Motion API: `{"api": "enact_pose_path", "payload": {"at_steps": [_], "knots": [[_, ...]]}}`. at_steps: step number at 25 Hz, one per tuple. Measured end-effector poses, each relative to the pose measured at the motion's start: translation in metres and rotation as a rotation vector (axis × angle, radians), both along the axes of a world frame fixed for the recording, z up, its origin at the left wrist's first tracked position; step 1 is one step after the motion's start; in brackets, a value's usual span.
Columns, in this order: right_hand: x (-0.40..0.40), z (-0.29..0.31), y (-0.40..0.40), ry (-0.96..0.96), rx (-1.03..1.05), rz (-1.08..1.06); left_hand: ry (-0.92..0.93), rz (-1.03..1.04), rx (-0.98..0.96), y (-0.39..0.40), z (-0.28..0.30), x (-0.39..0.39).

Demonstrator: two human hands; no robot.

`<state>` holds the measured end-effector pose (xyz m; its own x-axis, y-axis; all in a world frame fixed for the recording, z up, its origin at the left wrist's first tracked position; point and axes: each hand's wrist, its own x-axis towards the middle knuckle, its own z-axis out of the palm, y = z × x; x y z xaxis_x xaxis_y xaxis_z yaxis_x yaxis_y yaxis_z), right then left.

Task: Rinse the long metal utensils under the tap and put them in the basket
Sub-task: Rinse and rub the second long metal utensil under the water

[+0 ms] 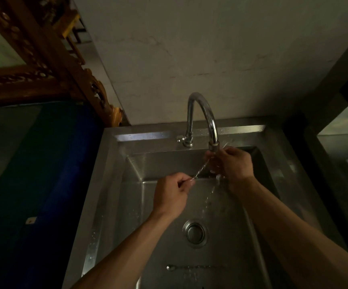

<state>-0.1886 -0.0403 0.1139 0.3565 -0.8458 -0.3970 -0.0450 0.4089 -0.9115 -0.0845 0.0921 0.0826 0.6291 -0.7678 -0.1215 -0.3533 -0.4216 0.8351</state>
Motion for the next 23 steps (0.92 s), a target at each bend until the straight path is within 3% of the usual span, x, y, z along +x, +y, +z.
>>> {"api": "enact_pose_path", "payload": {"at_steps": [3,7,11,23], "knots": [[-0.001,-0.001,0.002,-0.11,0.09,0.084,-0.021,0.006,-0.006,0.002,-0.002,-0.001],[0.001,-0.009,0.009,-0.099,0.086,-0.035,-0.091,-0.028,0.017,0.012,-0.004,-0.008],[0.0,-0.015,0.011,-0.119,0.088,0.071,-0.137,-0.004,0.026,0.027,-0.011,-0.005],[0.004,-0.018,0.013,-0.111,0.097,0.1,-0.134,0.004,0.02,0.033,-0.016,-0.003]]}}
